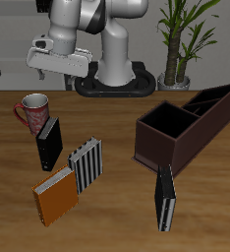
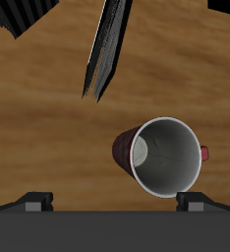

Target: Place the red mug into the left desk caddy's right compartment

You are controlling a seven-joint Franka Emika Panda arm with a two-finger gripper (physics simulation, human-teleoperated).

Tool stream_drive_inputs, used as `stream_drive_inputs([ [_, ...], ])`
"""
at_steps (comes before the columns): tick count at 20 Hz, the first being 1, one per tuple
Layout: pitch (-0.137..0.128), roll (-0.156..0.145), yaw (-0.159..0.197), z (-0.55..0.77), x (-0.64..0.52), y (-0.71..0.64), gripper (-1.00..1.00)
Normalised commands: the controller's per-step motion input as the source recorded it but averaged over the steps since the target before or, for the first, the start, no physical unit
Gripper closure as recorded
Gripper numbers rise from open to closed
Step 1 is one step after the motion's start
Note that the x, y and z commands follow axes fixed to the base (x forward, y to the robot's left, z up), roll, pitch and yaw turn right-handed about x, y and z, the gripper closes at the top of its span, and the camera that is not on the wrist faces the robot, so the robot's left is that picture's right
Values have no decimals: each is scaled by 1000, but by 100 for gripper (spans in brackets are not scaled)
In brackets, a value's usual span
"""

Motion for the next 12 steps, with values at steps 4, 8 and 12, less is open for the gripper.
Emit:
stream_drive_inputs([
  [4,4,-25,-21,-44,-44,-213,-100],
  [8,11,-17,-6,-99,68,-114,-100],
  [12,8,-17,-4,-101,111,-30,-100],
])
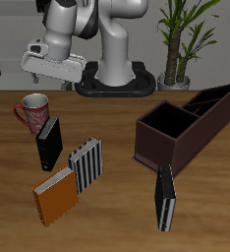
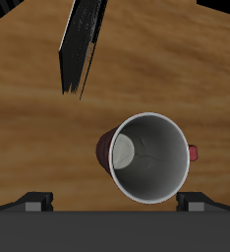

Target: Place the red mug into the left desk caddy's right compartment

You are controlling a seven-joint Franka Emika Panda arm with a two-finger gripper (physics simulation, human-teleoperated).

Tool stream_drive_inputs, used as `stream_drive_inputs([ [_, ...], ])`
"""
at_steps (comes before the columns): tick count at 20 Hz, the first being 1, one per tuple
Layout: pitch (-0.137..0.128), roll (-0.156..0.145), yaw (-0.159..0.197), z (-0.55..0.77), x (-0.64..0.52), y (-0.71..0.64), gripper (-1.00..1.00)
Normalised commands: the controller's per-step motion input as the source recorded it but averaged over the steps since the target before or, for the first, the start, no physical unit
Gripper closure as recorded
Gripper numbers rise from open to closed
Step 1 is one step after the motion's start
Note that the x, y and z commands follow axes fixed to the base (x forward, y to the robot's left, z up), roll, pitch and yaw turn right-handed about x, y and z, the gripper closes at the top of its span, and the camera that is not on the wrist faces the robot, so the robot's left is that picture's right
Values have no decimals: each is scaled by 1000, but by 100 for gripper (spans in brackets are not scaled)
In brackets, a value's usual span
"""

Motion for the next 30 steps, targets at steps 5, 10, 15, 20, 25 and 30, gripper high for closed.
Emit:
stream_drive_inputs([
  [5,12,-11,5,-151,154,-107,-100],
  [10,45,-26,-20,-236,159,-108,-100],
  [15,34,8,-2,-215,88,39,-100],
  [20,64,7,-8,-326,134,26,-100],
  [25,66,-14,-37,-373,140,-51,100],
  [30,39,-9,-40,-231,115,-75,100],
])
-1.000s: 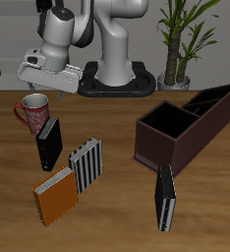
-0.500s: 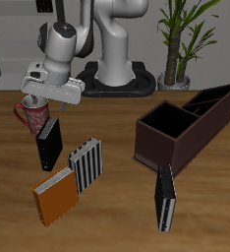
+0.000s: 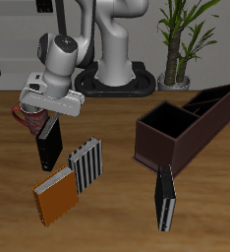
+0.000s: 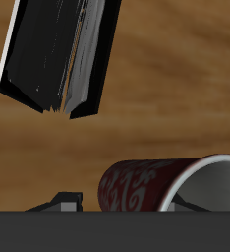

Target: Place the red mug into the left desk caddy's right compartment

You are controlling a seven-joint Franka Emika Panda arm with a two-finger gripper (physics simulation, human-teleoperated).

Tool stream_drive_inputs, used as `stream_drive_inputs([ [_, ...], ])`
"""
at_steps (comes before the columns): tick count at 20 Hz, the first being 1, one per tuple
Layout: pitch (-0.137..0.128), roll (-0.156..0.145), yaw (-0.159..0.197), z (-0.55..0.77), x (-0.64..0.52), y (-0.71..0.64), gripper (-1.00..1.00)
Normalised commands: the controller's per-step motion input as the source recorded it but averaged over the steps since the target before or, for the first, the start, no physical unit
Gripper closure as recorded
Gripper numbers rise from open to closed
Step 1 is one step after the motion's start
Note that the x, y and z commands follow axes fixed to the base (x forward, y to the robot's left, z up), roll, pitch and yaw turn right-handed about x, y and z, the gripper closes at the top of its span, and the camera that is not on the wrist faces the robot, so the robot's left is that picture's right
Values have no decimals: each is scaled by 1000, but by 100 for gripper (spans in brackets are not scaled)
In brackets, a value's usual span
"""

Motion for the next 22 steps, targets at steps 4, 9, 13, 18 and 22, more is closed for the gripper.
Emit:
stream_drive_inputs([
  [4,-8,-12,-18,17,-20,26,100],
  [9,-14,-15,-11,158,-32,51,100],
  [13,12,-12,-6,187,-25,204,100],
  [18,-36,17,25,344,-187,418,100],
  [22,-27,25,33,221,-106,283,100],
])
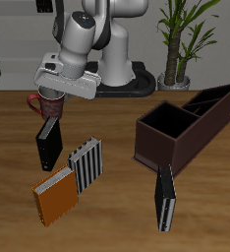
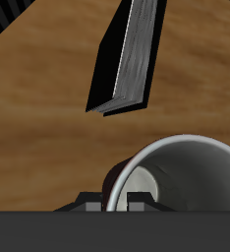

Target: Place the red mug into the left desk caddy's right compartment

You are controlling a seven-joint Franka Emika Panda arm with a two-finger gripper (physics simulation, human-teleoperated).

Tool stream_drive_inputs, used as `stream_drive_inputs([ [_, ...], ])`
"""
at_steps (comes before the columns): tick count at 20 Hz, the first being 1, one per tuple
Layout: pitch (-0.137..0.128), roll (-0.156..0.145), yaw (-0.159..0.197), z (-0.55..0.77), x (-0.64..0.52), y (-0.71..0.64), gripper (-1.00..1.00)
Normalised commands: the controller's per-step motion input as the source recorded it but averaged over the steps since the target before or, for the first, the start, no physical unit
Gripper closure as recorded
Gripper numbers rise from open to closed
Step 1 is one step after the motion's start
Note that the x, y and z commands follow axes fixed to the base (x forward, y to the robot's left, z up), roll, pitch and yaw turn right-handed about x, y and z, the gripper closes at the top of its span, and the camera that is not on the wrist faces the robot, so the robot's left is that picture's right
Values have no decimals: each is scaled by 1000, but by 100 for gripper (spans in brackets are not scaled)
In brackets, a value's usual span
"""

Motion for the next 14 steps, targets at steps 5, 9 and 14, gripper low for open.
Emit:
stream_drive_inputs([
  [5,-13,-7,-1,268,-13,354,100],
  [9,-40,9,25,322,110,286,100],
  [14,-12,-6,-20,341,194,280,100],
])
